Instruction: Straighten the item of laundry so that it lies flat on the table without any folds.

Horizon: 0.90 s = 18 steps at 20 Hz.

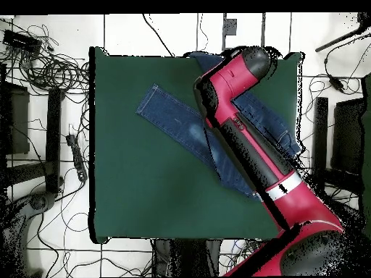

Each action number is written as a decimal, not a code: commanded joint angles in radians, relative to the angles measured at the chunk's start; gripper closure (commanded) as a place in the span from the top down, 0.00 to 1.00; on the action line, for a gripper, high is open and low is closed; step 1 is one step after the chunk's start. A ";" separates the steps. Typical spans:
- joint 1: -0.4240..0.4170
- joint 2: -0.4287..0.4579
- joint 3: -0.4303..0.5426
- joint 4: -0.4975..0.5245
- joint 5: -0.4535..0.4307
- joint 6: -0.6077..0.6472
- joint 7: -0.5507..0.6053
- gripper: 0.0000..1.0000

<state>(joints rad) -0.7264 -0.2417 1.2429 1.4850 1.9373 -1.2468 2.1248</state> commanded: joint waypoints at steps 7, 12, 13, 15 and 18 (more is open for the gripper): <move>0.053 0.136 -0.100 0.007 -0.032 0.006 -0.216 1.00; 0.053 0.141 -0.097 0.006 -0.051 0.002 -0.217 0.00; 0.051 0.142 -0.094 0.005 -0.053 -0.002 -0.220 0.00; 0.048 0.143 -0.085 0.004 -0.048 -0.008 -0.222 0.00; 0.048 0.137 -0.082 0.005 -0.035 -0.028 -0.220 0.00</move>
<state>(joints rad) -0.7247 -0.1545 1.2402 1.4844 1.8528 -1.2472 2.1248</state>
